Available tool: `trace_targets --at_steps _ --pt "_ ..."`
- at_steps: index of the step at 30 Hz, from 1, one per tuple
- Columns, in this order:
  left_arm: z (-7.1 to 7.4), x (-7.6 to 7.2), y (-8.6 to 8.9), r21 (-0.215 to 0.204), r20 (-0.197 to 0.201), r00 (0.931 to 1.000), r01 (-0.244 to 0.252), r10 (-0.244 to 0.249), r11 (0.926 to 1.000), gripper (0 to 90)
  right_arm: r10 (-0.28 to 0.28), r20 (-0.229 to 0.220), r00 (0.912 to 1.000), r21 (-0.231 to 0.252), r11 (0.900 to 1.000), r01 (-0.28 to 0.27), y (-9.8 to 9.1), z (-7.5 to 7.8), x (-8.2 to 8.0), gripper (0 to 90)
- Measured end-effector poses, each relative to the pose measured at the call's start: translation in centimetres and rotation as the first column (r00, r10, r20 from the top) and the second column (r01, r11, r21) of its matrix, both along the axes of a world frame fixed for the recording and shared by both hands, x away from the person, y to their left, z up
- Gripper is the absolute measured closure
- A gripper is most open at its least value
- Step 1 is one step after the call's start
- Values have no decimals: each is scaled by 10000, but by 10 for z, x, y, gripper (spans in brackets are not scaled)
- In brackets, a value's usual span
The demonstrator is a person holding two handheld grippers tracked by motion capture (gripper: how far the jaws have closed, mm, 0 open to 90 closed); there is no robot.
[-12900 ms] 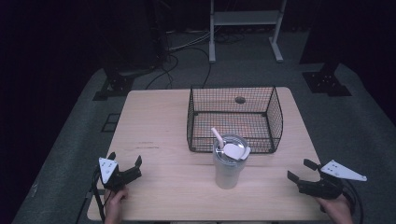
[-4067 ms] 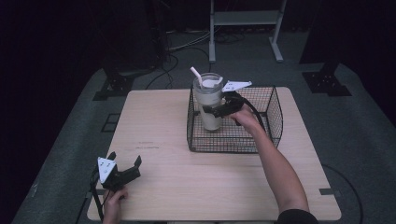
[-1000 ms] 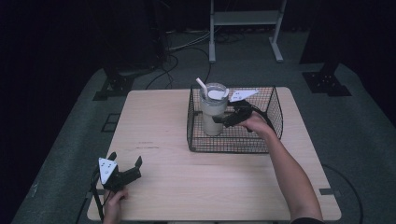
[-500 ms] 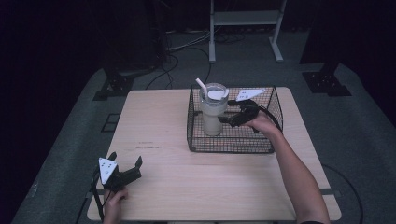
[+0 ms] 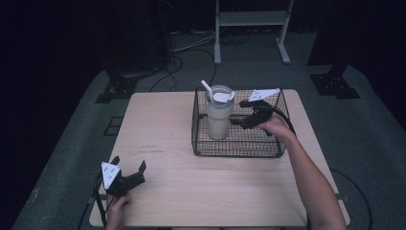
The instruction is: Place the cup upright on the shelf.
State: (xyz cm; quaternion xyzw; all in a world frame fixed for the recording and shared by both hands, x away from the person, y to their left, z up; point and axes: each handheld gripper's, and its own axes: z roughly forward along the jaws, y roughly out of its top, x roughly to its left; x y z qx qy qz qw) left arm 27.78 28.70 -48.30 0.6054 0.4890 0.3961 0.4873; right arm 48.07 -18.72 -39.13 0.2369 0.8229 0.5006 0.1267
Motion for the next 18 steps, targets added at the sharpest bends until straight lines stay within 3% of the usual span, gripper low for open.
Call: trace_targets --at_steps 18 --pt "0 0 0 10 11 10000 1 -1 10000 0 -250 115 9996 3 9997 250 -19 20 -13 78"
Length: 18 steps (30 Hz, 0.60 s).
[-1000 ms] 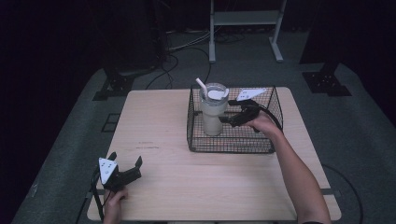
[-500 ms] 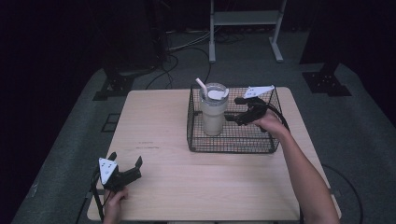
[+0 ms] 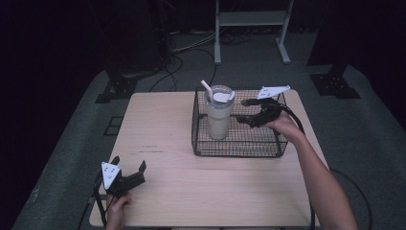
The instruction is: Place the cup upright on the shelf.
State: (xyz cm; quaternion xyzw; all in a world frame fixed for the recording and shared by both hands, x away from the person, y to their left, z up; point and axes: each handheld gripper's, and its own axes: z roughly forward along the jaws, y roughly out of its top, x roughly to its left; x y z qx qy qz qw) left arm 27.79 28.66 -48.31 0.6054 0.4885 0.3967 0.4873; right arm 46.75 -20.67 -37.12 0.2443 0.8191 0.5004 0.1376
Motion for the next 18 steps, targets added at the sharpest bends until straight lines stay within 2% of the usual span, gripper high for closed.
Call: trace_targets --at_steps 9,18 --pt "0 0 0 38 7 10000 15 -15 10000 0 -72 179 9998 -36 10000 72 -11 8 -10 78" --pt "0 0 0 54 5 10000 20 -20 10000 0 -8 352 9994 193 9998 2 -20 15 -23 78"
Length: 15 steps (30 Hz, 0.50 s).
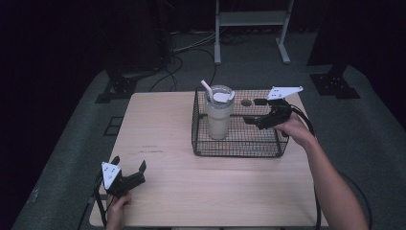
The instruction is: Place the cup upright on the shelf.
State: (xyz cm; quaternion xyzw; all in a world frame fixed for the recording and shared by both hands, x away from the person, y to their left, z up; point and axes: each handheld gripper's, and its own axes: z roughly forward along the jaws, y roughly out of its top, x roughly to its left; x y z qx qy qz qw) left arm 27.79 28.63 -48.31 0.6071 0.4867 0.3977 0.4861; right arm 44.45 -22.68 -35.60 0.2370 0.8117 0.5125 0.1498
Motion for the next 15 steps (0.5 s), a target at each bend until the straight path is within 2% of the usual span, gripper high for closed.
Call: trace_targets --at_steps 2,12,15 --pt "0 0 0 0 -2 10000 -4 4 10000 0 38 -17 10000 157 9999 -37 -3 -1 -5 78" --pt "0 0 -1 28 -15 10000 7 -7 10000 0 85 3 10000 193 9998 -85 -11 -4 -22 78" --pt "0 0 -1 48 -14 10000 3 -3 10000 0 70 -120 9999 132 9999 -68 -15 -5 -27 78"
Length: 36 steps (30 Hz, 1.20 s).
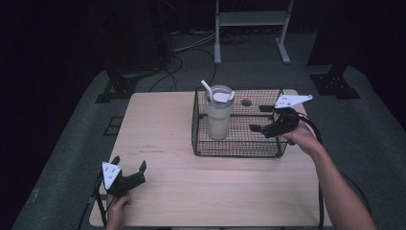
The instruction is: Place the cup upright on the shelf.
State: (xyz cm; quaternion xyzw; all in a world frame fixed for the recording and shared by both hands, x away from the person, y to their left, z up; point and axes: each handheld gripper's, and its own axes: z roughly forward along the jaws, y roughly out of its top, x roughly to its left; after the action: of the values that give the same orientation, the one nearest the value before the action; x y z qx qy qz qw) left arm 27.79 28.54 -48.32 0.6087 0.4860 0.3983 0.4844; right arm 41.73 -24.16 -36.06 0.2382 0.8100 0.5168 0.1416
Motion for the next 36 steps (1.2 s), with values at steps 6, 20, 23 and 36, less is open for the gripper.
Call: trace_targets --at_steps 6,20,23,36 --pt "0 0 0 13 0 10000 3 -3 10000 0 28 77 10000 72 10000 -29 -6 -2 -11 78" --pt "0 0 -1 58 6 10000 10 -10 10000 0 20 68 10000 284 9996 -22 -19 -15 -34 78" --pt "0 0 0 31 -1 10000 4 -4 10000 0 18 81 10000 344 9994 -21 -21 -18 -36 78" --pt "0 0 -1 74 5 10000 17 -17 10000 0 135 194 9997 422 9990 -143 -27 -28 -58 78"
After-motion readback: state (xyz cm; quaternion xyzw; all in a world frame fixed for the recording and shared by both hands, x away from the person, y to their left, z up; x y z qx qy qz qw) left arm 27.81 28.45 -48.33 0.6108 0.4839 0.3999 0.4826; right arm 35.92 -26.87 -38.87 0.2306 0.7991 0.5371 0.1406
